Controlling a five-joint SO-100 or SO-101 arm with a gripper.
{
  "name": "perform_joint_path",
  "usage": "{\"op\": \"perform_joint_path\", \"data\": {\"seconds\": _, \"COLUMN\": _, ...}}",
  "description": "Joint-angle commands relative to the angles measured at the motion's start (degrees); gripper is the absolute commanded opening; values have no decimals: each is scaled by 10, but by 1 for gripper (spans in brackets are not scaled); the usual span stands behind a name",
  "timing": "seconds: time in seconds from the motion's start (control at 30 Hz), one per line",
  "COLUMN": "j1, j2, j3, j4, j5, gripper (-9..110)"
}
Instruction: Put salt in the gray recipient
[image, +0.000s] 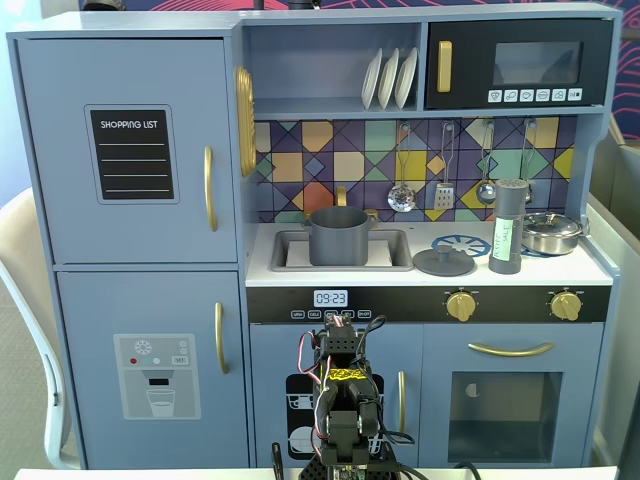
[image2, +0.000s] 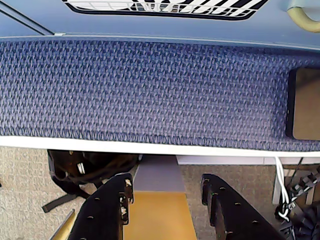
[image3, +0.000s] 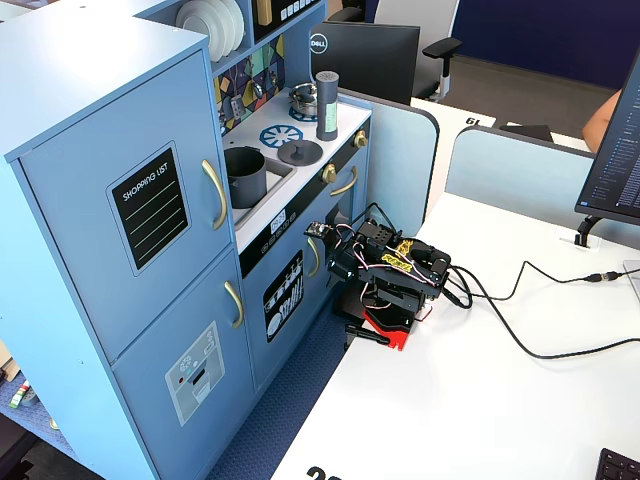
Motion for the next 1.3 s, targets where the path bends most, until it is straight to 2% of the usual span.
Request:
{"op": "perform_joint_path", "data": {"seconds": 0.0, "j1": -76, "j2": 6, "j3": -4, "j4": 2, "j5": -5, "gripper": 0}}
{"op": "perform_joint_path", "data": {"seconds": 0.47, "j1": -77, "j2": 1, "j3": -10, "j4": -1, "j5": -3, "gripper": 0}}
{"op": "perform_joint_path", "data": {"seconds": 0.6, "j1": -67, "j2": -65, "j3": -84, "j4": -49, "j5": 62, "gripper": 0}}
{"op": "perform_joint_path", "data": {"seconds": 0.7, "j1": -40, "j2": -99, "j3": -171, "j4": -57, "j5": 29, "gripper": 0}}
{"op": "perform_joint_path", "data": {"seconds": 0.8, "j1": 28, "j2": -118, "j3": -253, "j4": -58, "j5": -25, "gripper": 0}}
{"op": "perform_joint_path", "data": {"seconds": 0.9, "j1": 138, "j2": -134, "j3": -319, "j4": -63, "j5": -102, "gripper": 0}}
{"op": "perform_joint_path", "data": {"seconds": 1.07, "j1": 300, "j2": -130, "j3": -377, "j4": -114, "j5": -172, "gripper": 0}}
{"op": "perform_joint_path", "data": {"seconds": 1.27, "j1": 426, "j2": -155, "j3": -391, "j4": -210, "j5": -172, "gripper": 0}}
